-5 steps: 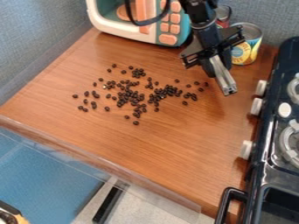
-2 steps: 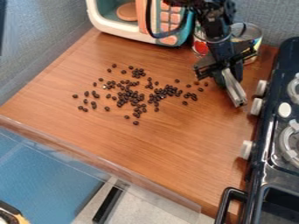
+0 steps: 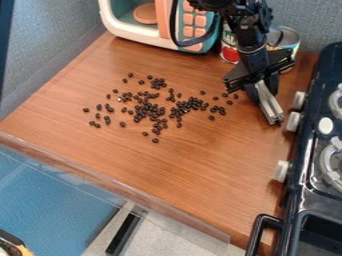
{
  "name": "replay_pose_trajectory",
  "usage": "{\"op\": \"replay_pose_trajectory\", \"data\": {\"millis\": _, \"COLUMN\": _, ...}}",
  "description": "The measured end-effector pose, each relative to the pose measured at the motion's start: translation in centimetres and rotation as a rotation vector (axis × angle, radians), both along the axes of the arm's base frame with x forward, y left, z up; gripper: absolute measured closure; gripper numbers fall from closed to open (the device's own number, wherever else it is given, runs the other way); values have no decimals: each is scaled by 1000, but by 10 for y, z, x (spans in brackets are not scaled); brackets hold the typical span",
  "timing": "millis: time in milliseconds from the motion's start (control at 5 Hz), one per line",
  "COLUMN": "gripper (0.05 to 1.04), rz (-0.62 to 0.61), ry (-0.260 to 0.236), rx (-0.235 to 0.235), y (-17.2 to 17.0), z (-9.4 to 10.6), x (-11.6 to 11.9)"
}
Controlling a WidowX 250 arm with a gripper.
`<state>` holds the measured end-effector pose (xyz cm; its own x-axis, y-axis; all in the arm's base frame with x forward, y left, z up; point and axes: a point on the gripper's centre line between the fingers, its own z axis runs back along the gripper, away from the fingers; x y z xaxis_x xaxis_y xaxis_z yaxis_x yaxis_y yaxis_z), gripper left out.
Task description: Sweep into pile
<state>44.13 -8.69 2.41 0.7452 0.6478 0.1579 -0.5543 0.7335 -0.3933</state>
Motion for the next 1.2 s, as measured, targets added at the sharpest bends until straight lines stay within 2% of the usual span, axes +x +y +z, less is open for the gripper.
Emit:
{"op": "replay_pose_trajectory", "data": {"millis": 200, "gripper": 717, "rz": 12, "ry": 3, "rx": -7, "y": 6, "z": -3, "x": -6}}
{"op": "replay_pose_trajectory", "data": {"millis": 1000, "gripper": 717, "rz": 62, "ry": 15, "rx": -26, "y": 71, "z": 4, "x": -59}}
{"op": "replay_pose_trajectory", "data": {"millis": 1200, "gripper": 717, "rz": 45, "ry": 10, "rx": -9, "y": 82, "z": 0, "x": -70}}
